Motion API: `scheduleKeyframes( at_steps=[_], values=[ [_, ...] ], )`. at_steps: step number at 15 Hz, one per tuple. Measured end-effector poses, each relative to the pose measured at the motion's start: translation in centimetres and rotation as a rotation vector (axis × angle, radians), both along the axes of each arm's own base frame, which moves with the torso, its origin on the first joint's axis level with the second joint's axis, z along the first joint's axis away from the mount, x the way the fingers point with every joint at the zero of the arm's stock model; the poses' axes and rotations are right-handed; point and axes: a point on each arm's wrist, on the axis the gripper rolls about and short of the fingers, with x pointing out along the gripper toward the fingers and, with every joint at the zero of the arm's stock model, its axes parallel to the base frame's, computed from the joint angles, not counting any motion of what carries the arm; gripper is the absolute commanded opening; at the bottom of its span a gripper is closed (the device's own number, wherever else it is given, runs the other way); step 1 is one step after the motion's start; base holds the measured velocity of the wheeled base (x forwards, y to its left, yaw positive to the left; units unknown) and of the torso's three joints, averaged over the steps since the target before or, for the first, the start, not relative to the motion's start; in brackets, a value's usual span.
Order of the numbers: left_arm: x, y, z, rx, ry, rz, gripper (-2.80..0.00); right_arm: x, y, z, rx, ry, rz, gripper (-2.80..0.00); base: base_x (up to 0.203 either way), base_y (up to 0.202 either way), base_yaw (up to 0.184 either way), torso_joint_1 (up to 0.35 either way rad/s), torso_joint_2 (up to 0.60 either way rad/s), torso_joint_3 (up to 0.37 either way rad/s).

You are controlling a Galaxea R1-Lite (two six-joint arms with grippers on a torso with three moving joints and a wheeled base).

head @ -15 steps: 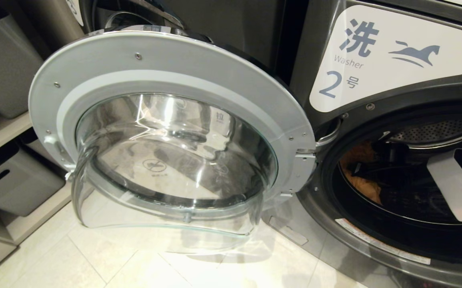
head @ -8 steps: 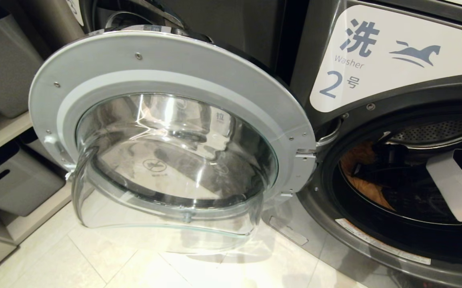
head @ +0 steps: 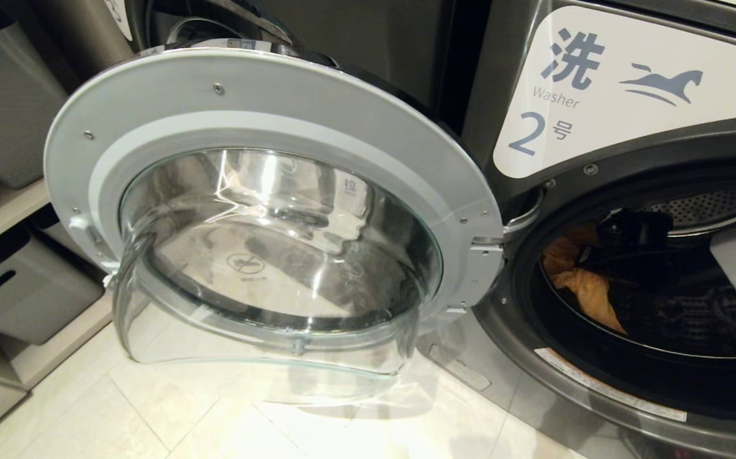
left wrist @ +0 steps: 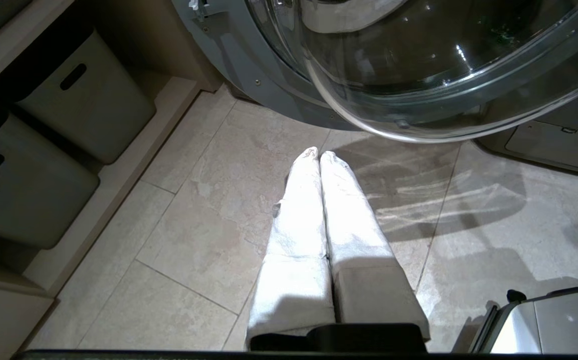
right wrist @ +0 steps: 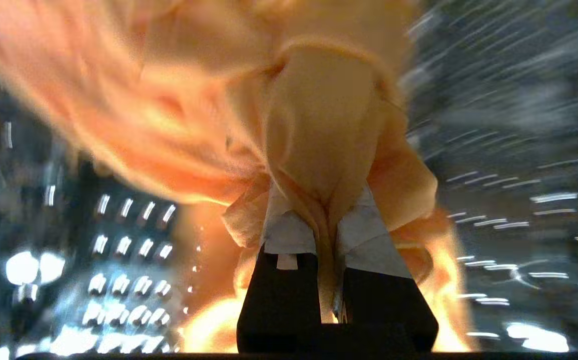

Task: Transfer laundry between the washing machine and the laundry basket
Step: Pick a cloth and place it into the basket

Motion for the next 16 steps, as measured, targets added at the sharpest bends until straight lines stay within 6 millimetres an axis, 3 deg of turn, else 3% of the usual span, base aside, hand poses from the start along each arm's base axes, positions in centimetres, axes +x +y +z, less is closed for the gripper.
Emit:
scheduleKeyframes(
  at_steps=[11, 16],
  values=[
    [0.0, 0.0, 0.0, 0.000, 0.000, -0.001, -2.80, -4.3, 0.9, 1.8, -0.270, -0.320, -0.082, -2.80, 0.000, 0.000, 0.000, 0.000, 0.00, 0.000],
    [0.0, 0.0, 0.0, 0.000, 0.000, -0.001, -2.80, -8.2, 1.8, 2.5, -0.385, -0.375, -0.024, -2.80, 0.000, 0.000, 0.000, 0.000, 0.00, 0.000]
  ],
)
